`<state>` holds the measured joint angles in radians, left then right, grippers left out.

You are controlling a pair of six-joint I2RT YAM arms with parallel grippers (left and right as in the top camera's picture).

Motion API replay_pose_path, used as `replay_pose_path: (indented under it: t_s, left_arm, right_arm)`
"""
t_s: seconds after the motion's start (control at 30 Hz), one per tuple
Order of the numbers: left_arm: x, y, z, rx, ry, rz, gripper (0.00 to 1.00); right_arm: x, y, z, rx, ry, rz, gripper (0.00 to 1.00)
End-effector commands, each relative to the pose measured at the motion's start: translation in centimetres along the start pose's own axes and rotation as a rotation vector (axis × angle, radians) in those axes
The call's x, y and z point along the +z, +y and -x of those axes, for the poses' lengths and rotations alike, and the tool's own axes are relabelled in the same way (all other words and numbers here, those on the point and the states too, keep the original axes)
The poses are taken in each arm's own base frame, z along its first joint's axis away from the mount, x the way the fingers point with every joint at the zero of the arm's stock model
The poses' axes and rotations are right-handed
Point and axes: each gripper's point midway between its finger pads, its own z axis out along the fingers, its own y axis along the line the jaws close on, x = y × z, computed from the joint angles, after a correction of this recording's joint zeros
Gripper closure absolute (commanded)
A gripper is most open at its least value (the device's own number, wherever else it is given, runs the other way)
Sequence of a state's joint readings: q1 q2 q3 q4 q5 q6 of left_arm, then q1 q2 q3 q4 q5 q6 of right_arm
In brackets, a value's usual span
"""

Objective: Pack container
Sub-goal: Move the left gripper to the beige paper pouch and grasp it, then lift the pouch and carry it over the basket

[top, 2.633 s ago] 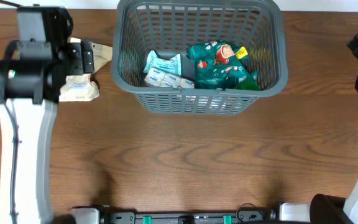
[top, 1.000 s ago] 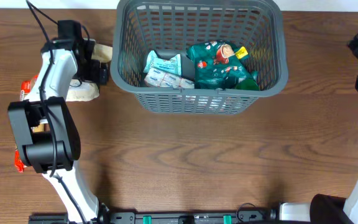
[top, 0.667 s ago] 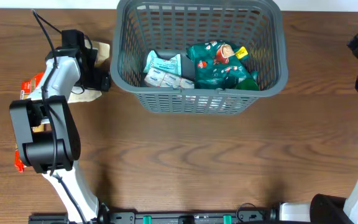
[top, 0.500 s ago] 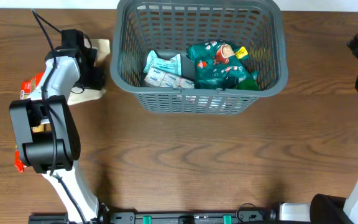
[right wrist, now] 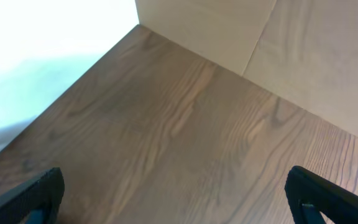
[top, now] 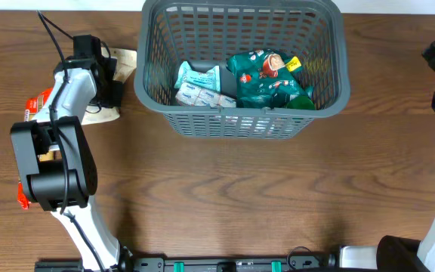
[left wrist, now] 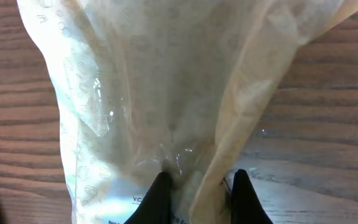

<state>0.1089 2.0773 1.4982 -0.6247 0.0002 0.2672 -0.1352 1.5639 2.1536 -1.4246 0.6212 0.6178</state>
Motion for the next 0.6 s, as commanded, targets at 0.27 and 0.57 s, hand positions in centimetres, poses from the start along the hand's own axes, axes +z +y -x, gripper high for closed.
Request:
replay_pose_path:
  t_s: [0.27, 0.57]
  left_arm:
    - [-7.1, 0.8, 2.3, -0.010, -0.157, 0.018, 0.94]
    - [-16.8, 1.7, 4.1, -0.075, -0.380, 0.057, 0.94]
  right_arm:
    - [-0.1, -0.5, 0.4, 0.019, -0.015, -0.017, 0.01]
    - [-0.1, -0.5, 0.4, 0.019, -0.015, -0.017, 0.01]
